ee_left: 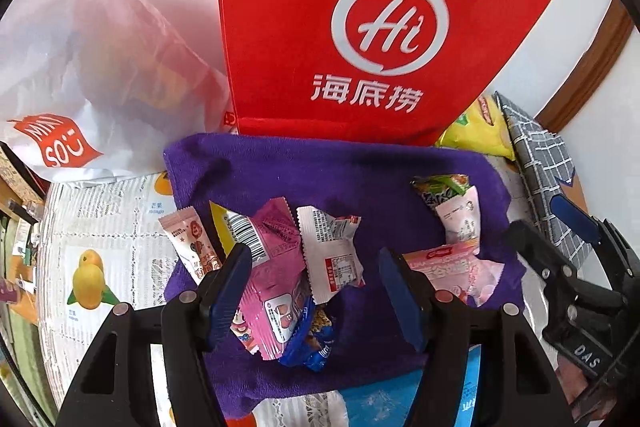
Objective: Organize snacks
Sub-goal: 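Open the right gripper dropping the panda bag on the towel while the left releases its packet, then move both open grippers back toward the remaining snacks in front of the tissue pack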
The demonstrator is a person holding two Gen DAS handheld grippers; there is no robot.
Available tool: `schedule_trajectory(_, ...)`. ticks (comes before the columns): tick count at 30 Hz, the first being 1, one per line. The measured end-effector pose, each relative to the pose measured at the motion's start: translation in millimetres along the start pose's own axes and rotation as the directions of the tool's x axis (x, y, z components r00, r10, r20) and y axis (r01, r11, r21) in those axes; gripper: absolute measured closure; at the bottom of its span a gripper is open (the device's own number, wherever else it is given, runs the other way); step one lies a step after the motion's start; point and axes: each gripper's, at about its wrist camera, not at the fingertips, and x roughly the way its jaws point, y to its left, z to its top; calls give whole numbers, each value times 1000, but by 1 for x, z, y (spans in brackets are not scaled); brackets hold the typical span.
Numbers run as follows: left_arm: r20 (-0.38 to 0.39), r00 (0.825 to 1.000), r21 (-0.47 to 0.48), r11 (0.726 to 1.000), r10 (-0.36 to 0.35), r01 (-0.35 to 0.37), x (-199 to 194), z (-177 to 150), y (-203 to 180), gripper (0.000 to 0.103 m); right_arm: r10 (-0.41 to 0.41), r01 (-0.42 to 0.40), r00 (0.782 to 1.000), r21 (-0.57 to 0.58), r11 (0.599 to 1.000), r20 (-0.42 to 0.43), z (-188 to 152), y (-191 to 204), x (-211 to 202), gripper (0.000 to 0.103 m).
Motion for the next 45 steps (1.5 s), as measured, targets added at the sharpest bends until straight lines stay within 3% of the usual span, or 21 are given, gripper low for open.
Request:
schedule_trajectory(5,48,999,7,1000,1,-2,-20,-1,-2,39,26,-29,995,36,999,93,1,-4,-24,23)
schedule_trajectory(9,104,994,17,1000,-19,18,-39,-1,-6,39,-61,66,988,-30,997,144,-4,8,-45,23)
schedule_trajectory(15,145,988,1,999,-48,49,-61,-4,-12,39,-62,62,994,12,998,90,-30,13,-72,23)
schedule_trajectory(22,233,971,28,998,-61,56,-105,-24,-27,39,-131,130,987,23,991,88,-76,12,-120,23)
schedule_trajectory(27,223,968,43,993,-116,109,-120,-49,-36,39,-140,134,985,70,989,97,-102,4,-149,23)
schedule_trajectory(33,230,968,82,993,-98,81,-137,-86,-41,39,-122,110,988,118,987,99,-132,-2,-170,23)
schedule_trajectory(45,199,979,78,996,-54,39,-140,-151,-19,39,-101,92,993,121,988,66,-176,13,-169,23)
